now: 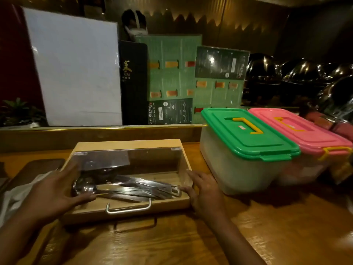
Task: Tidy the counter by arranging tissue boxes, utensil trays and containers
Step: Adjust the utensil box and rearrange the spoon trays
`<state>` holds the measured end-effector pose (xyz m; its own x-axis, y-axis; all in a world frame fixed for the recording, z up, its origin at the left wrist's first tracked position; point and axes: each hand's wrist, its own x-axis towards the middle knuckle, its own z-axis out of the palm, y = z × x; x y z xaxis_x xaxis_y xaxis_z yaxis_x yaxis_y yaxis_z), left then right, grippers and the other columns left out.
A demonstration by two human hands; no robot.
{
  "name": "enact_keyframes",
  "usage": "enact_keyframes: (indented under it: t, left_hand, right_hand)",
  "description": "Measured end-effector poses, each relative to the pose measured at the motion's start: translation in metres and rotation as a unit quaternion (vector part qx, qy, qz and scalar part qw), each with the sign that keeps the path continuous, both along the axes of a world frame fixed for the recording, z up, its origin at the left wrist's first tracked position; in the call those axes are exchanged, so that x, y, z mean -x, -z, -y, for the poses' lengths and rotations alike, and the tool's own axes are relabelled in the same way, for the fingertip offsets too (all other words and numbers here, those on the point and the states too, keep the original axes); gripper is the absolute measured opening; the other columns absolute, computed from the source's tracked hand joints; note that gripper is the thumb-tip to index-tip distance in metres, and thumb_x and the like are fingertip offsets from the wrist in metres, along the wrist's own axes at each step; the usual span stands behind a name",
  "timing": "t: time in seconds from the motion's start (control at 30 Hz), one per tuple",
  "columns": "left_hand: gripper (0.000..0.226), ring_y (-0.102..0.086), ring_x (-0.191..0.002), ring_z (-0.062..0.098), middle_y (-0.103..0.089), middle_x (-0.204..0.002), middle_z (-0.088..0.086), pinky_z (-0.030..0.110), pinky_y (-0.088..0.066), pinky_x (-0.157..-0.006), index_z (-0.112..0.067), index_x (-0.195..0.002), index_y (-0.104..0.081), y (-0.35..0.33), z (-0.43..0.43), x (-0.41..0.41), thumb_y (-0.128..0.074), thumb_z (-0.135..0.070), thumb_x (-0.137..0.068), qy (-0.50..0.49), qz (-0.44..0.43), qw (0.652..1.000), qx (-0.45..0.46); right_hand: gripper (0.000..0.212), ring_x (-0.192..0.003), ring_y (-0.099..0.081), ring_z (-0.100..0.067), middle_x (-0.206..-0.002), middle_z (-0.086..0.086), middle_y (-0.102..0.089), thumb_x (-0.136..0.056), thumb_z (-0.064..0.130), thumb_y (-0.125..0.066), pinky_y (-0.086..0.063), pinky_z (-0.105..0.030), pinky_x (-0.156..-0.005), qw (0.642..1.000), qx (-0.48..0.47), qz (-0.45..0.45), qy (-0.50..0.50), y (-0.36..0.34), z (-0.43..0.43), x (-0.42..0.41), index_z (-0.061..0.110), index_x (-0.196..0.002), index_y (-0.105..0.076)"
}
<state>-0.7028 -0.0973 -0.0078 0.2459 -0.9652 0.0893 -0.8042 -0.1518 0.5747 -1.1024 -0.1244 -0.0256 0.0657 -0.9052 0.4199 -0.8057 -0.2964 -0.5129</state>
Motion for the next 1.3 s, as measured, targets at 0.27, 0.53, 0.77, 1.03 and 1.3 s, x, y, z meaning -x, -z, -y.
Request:
enact_keyframes:
  t: [0.27,0.53,0.77,1.03,1.3]
  left_hand:
    - [0.098,-0.060,-0.113,0.033,-0.063,-0.130,0.015,0.035,-0.044,-0.081,-0.060,-0.138,-0.026,-0.009,0.019,0.060,-0.078,-0.075,-0.055,0.068,0.074,0.995,0.028]
    - [0.120,-0.055,-0.121,0.040,-0.055,-0.138,0.021,0.045,-0.050,-0.088,-0.027,-0.156,-0.031,-0.005,0.030,0.097,-0.082,-0.066,-0.055,0.041,0.036,0.998,0.027]
    - [0.119,-0.056,-0.120,0.036,-0.054,-0.138,0.016,0.038,-0.049,-0.085,-0.029,-0.155,-0.035,-0.002,0.036,0.119,-0.087,-0.064,-0.054,0.035,0.014,0.998,0.045]
    - [0.125,-0.058,-0.116,0.034,-0.058,-0.134,0.016,0.034,-0.048,-0.078,-0.026,-0.154,-0.037,0.002,0.041,0.123,-0.073,-0.079,-0.047,0.036,0.028,0.998,0.044]
    - [0.119,-0.057,-0.120,0.034,-0.055,-0.137,0.015,0.036,-0.049,-0.083,-0.026,-0.156,-0.035,-0.001,0.038,0.125,-0.087,-0.063,-0.055,0.037,0.017,0.998,0.042]
  right_hand:
    - [0.046,-0.107,-0.058,-0.021,-0.115,-0.003,-0.070,-0.082,0.035,-0.079,-0.046,-0.030,-0.085,0.993,0.052,0.034,0.102,0.007,0.011,0.040,0.019,-0.124,-0.069]
    - [0.047,-0.091,-0.052,-0.026,-0.095,-0.005,-0.058,-0.078,0.054,-0.077,-0.046,-0.043,-0.077,0.976,0.085,-0.046,0.197,0.013,0.027,0.071,0.033,-0.119,-0.070]
    - [0.044,-0.087,-0.062,-0.035,-0.095,-0.008,-0.070,-0.087,0.050,-0.068,-0.044,-0.045,-0.076,0.970,0.082,-0.081,0.213,0.019,0.036,0.083,0.027,-0.125,-0.068]
    - [0.047,-0.080,-0.067,-0.031,-0.088,-0.006,-0.076,-0.086,0.049,-0.070,-0.046,-0.043,-0.076,0.971,0.070,-0.111,0.201,0.012,0.037,0.095,0.027,-0.128,-0.066]
    - [0.049,-0.083,-0.068,-0.029,-0.090,-0.005,-0.076,-0.088,0.047,-0.069,-0.048,-0.042,-0.079,0.974,0.057,-0.103,0.193,0.010,0.037,0.097,0.030,-0.134,-0.062]
